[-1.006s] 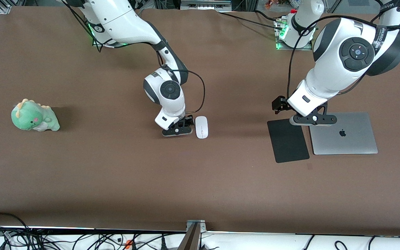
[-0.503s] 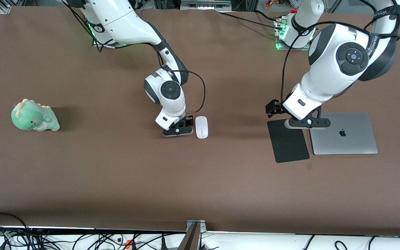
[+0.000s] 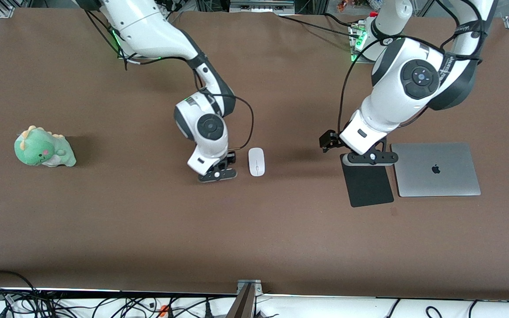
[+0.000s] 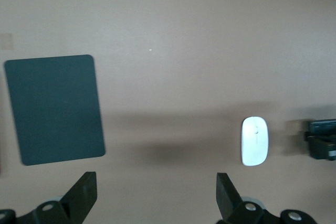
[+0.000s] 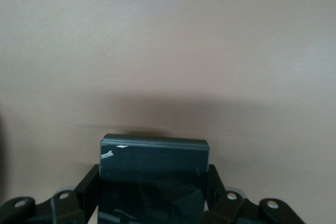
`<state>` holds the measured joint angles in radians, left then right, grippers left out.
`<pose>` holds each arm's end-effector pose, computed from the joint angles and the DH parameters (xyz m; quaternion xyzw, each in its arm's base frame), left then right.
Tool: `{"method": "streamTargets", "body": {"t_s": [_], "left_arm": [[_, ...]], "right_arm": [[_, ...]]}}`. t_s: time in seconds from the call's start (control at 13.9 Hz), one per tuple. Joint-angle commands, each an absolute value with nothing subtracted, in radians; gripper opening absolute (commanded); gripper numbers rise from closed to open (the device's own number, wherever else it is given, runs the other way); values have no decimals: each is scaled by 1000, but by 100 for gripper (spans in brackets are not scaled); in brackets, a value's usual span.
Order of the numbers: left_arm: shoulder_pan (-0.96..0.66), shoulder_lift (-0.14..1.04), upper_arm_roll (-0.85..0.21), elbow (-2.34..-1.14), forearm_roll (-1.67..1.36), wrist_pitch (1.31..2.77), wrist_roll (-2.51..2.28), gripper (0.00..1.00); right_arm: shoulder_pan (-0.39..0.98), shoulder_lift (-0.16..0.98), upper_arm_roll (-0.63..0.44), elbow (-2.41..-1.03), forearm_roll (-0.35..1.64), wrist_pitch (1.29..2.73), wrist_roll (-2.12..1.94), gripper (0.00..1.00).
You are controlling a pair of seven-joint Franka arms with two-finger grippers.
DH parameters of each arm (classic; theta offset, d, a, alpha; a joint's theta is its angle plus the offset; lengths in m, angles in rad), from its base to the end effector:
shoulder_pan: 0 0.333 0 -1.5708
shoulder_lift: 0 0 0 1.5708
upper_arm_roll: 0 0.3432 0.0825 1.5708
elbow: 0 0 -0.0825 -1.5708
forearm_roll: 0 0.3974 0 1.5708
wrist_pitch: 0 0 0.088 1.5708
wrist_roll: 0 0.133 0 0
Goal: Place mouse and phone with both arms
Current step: 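Carry the phone toward the plush while the left gripper grasps the mouse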
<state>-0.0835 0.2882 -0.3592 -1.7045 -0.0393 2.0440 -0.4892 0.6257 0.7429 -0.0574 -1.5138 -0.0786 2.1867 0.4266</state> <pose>0.6086 -0.2706 0.4343 0.9963 0.0400 0.0004 0.0758 0.6157 0.3949 0.2043 0.9930 0.1012 -0.0061 0.0613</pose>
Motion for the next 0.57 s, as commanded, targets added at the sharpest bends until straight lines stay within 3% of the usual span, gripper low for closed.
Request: {"method": "streamTargets", "body": {"t_s": [0.0,0.5], "left_arm": [[-106,325,-376,-1716,-57,2121,-550,100],[-317,506,-377,-1704,67,2295,-851,100]], "right_arm": [[517,724,-40,-1454,-46,2099,255,42],[246,624,-51,-1548,1,2101,27,39]]}}
